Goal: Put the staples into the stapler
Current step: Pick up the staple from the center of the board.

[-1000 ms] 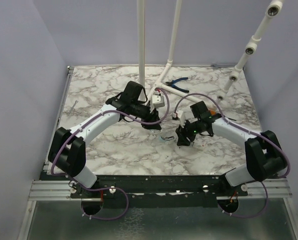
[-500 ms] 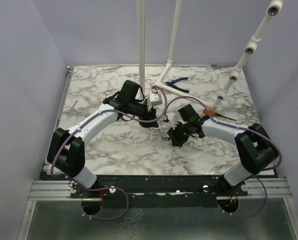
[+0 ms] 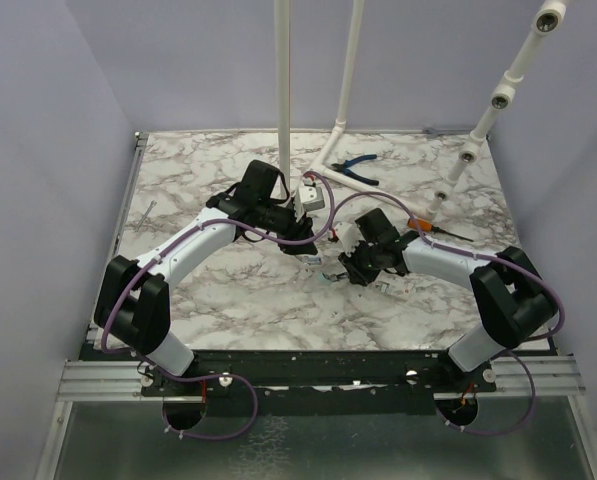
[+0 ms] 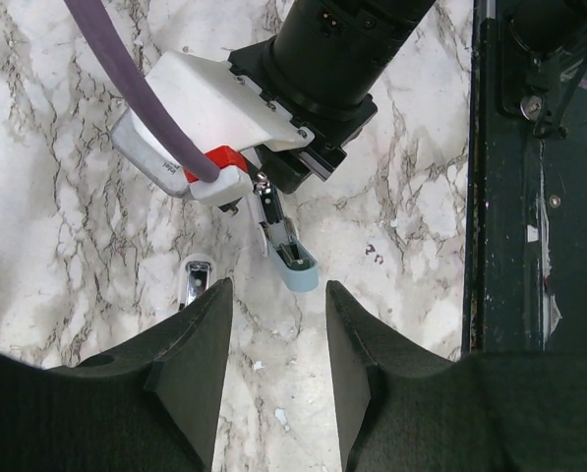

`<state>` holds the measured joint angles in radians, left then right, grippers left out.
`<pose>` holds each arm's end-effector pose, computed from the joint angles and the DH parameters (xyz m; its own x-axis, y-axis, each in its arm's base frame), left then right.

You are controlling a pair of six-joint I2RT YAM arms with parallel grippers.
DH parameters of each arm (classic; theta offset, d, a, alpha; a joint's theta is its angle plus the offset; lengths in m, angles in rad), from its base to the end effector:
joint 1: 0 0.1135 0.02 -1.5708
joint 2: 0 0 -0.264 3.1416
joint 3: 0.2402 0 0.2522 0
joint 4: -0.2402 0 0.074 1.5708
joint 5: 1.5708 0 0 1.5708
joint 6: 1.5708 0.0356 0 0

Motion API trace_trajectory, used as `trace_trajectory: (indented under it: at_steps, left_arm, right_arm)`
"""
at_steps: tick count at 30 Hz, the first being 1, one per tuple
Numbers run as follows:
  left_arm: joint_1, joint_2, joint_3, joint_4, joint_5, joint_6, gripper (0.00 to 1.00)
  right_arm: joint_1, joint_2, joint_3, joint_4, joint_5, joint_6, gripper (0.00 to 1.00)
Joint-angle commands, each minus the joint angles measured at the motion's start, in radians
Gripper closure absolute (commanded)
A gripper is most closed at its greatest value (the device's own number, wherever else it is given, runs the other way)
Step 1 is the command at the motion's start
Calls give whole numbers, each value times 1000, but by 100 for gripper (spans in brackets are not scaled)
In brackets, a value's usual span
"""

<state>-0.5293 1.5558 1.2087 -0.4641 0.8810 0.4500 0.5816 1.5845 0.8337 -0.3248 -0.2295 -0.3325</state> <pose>0.2739 -0.1920 0.2805 -0.2244 0.4519 -0.8634 0.9744 0.0938 -0.2041 0.2423 0.1690 0.1586 -0.4909 -0.7031 -0.5145 -0.8310 0.5552 0.0341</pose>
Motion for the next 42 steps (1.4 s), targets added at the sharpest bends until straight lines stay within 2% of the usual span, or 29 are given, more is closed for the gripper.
trace_trajectory:
  at_steps: [1,17,23,31,42]
  left_arm:
    - [8,-4,12,-2,-14,7,55]
    - [9,-12,-1,-2,-19,19,55]
    - [9,-12,-3,-4,-25,26,55]
    - [9,10,10,-4,-13,24,55]
    - [9,41,20,46,14,-98,54]
  right_arm:
    - [1,-15,-25,-53,44,-36,75]
    - [1,-10,-27,-36,-26,-123,78]
    - [1,-17,-32,-42,-59,-154,84]
    - [-1,-109,-48,-44,-131,-206,92]
    - [-18,-198,-1,-94,-262,-215,94]
